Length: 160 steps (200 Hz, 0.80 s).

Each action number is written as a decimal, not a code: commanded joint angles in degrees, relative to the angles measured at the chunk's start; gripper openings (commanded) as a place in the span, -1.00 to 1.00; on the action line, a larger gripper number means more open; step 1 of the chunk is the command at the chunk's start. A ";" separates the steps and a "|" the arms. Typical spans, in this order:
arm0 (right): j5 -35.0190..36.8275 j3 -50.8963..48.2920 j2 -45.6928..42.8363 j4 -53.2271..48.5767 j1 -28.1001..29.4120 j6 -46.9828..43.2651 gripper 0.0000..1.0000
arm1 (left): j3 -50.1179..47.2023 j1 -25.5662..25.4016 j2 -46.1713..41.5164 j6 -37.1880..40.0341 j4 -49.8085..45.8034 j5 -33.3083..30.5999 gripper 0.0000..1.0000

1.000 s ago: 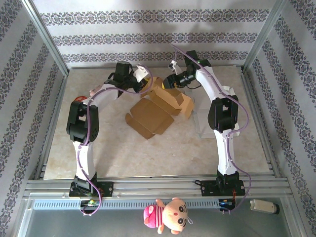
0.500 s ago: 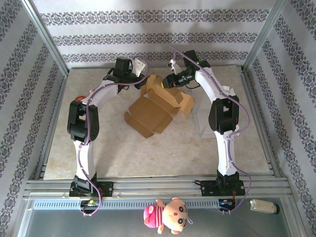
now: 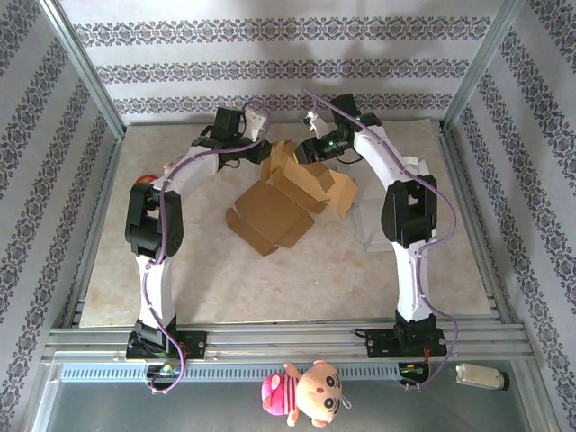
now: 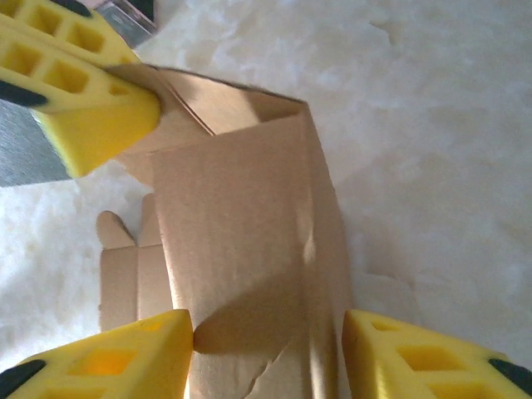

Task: Fold the paper box

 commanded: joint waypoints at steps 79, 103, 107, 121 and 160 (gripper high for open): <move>9.72 -10.45 -5.80 -0.28 4.00 -12.44 -0.03 | -17.64 -1.09 -9.85 -10.96 15.40 4.63 -0.11; 9.78 -10.96 -6.29 -0.29 3.99 -12.88 -0.03 | -19.15 -0.51 -13.23 -8.22 14.37 2.88 0.15; 9.92 -11.00 -6.30 -0.34 3.98 -12.88 -0.03 | -19.42 -0.31 -13.80 -7.95 14.31 2.76 0.19; 9.97 -11.13 -6.40 -0.37 4.03 -13.08 -0.03 | -20.37 0.86 -16.02 -7.70 14.14 3.01 0.30; 9.75 -10.74 -6.12 -0.55 4.03 -13.18 -0.03 | -25.47 5.62 -22.35 -6.37 16.55 3.88 0.56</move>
